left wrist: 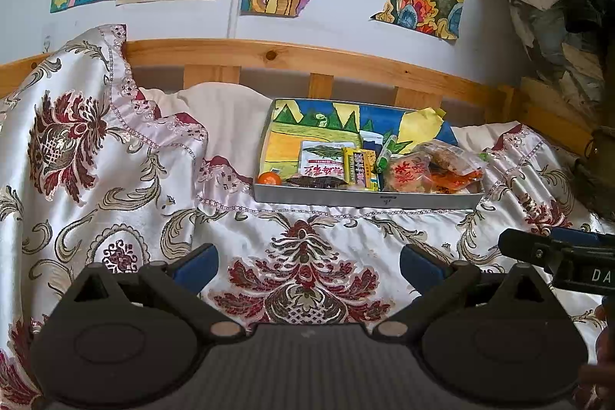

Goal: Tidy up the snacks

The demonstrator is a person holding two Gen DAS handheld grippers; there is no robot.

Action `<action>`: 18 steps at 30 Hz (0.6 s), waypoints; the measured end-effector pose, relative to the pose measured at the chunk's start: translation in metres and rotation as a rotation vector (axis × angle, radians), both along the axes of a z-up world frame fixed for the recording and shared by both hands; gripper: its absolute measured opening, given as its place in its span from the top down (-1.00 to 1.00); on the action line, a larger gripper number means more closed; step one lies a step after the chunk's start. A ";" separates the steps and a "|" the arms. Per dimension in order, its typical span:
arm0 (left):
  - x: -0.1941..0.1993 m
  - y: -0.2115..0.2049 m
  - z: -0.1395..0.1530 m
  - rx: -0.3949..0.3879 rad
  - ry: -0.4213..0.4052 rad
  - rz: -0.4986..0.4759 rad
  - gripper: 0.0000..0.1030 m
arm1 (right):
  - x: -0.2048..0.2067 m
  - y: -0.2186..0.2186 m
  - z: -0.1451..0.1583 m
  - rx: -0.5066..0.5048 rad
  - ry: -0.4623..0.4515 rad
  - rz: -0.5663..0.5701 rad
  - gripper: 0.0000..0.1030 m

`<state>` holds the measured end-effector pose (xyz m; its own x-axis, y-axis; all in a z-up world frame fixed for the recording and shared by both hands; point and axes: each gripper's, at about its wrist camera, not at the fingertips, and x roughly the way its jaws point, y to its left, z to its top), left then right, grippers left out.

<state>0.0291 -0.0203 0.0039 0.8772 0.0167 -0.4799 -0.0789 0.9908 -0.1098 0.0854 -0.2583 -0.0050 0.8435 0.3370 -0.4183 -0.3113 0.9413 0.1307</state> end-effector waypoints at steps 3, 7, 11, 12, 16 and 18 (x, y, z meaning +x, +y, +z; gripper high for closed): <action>-0.001 0.000 0.000 -0.002 -0.002 0.001 -0.99 | 0.000 0.000 0.000 0.000 0.000 -0.001 -0.99; -0.001 -0.001 0.000 -0.006 -0.002 0.001 -0.99 | 0.000 0.000 0.000 0.000 0.000 0.000 -0.99; 0.002 0.000 -0.002 -0.010 0.027 0.009 -0.99 | -0.001 0.000 0.000 -0.001 -0.001 -0.001 -0.99; 0.002 0.000 -0.002 -0.008 0.031 0.013 -0.99 | 0.000 0.000 0.000 -0.001 0.000 0.000 -0.99; 0.003 0.001 -0.003 -0.005 0.051 0.019 -0.99 | -0.001 0.001 0.000 -0.001 0.000 0.000 -0.99; 0.003 0.002 -0.004 -0.015 0.056 0.012 -0.99 | -0.001 0.001 0.000 -0.001 0.001 0.001 -0.99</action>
